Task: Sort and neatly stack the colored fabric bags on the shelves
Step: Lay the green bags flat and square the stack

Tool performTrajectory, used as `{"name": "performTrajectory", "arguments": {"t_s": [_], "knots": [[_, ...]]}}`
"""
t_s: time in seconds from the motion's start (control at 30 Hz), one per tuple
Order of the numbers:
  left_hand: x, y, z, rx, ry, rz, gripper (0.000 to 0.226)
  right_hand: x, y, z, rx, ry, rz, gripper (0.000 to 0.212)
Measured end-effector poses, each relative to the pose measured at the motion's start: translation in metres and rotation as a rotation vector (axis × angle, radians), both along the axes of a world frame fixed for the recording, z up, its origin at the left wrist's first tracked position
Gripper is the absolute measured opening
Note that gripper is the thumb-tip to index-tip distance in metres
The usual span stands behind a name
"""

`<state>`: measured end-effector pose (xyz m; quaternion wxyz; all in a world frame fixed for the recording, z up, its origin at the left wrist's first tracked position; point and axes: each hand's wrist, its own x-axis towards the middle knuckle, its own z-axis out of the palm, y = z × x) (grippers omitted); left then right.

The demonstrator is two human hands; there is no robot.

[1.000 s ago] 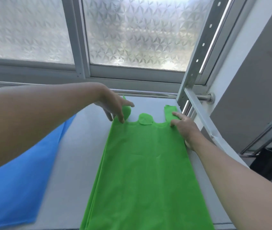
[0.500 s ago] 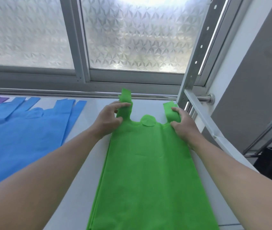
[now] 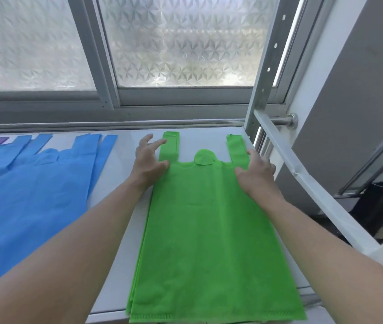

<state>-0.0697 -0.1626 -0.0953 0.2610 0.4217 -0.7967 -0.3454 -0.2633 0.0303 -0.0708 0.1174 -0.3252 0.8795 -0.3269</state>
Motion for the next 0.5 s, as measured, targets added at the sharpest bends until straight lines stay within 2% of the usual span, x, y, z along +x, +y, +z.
{"name": "performTrajectory", "arguments": {"t_s": [0.17,0.33,0.43,0.5], "knots": [[0.031,0.064,0.007,0.154,0.11,0.115,0.052,0.046,0.082,0.009,0.095,-0.07,0.008,0.076],[0.093,0.17,-0.001,-0.009,0.026,-0.003,0.04,0.086,0.174,0.013,0.139,-0.065,0.149,0.073],[0.119,0.216,0.007,-0.122,-0.003,-0.232,0.033,0.094,0.212,0.016,0.098,-0.017,0.319,0.075],[0.131,0.234,0.012,-0.216,-0.136,-0.442,0.055,0.094,0.225,0.016,0.082,0.016,0.453,0.08]]}}
